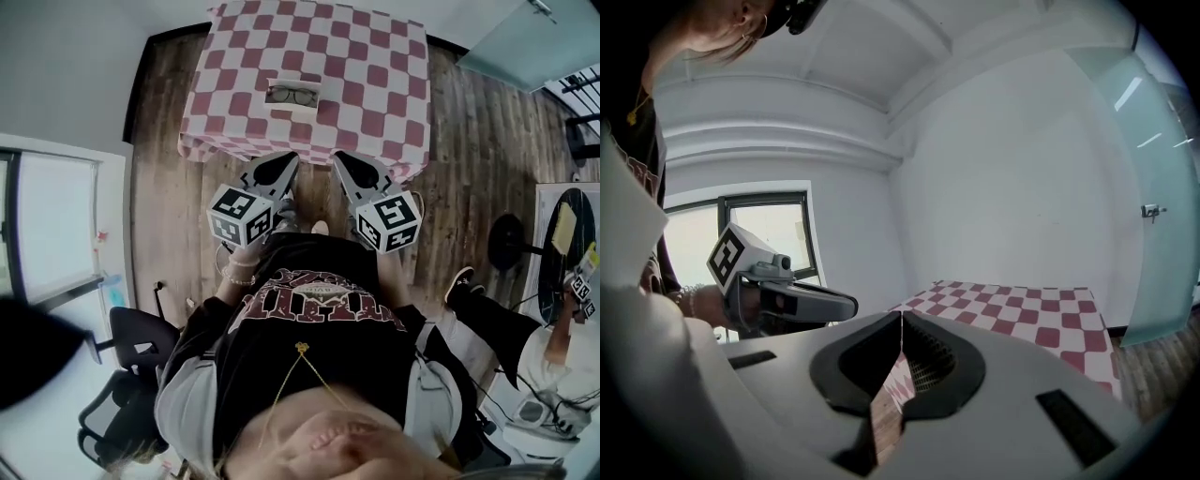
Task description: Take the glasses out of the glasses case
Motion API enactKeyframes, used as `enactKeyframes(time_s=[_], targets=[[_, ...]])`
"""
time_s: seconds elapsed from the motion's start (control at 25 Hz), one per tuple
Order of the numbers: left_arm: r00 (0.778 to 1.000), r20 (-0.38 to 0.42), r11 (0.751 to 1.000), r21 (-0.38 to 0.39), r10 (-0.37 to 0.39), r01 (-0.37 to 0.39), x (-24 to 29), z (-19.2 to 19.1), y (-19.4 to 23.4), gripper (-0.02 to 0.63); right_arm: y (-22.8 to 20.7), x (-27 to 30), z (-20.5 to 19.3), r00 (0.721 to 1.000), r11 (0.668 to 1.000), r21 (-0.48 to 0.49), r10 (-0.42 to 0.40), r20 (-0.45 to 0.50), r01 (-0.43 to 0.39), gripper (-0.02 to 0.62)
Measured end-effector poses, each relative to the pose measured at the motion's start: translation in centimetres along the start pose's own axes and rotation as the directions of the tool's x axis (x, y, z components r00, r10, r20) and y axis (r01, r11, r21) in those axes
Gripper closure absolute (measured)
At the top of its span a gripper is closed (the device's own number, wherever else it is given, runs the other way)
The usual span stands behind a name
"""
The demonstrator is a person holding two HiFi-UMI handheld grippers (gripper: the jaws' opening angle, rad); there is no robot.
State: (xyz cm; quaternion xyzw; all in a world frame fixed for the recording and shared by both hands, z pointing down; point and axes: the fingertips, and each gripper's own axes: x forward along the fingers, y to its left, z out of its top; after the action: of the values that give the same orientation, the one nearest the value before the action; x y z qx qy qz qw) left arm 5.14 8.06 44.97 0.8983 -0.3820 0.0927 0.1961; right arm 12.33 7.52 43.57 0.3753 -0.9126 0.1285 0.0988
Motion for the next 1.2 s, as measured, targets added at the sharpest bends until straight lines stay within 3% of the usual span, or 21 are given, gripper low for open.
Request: enactKeyframes(time_s=[0.64, 0.92, 1.2], targets=[[0.997, -0.051, 0.998, 0.038, -0.052, 0.054, 3.6, 4.3, 11.8, 0.598, -4.9, 10.9, 3.0, 0.994, 0.994, -0.041, -0.101, -0.038, 0.099, 0.575], [0.991, -0.085, 0.993, 0.051, -0.102, 0.107, 4.6, 4.4, 14.5, 0.598, -6.2, 13.8, 2.7, 0.986, 0.988, -0.040, -0.153, -0.058, 0.151, 0.575], [0.992, -0.082, 0.995, 0.039, -0.092, 0.095, 5.6, 4.7, 15.8, 0.598, -7.5, 15.0, 3.1, 0.987, 0.988, -0.064, -0.145, -0.073, 0.141, 0.575]])
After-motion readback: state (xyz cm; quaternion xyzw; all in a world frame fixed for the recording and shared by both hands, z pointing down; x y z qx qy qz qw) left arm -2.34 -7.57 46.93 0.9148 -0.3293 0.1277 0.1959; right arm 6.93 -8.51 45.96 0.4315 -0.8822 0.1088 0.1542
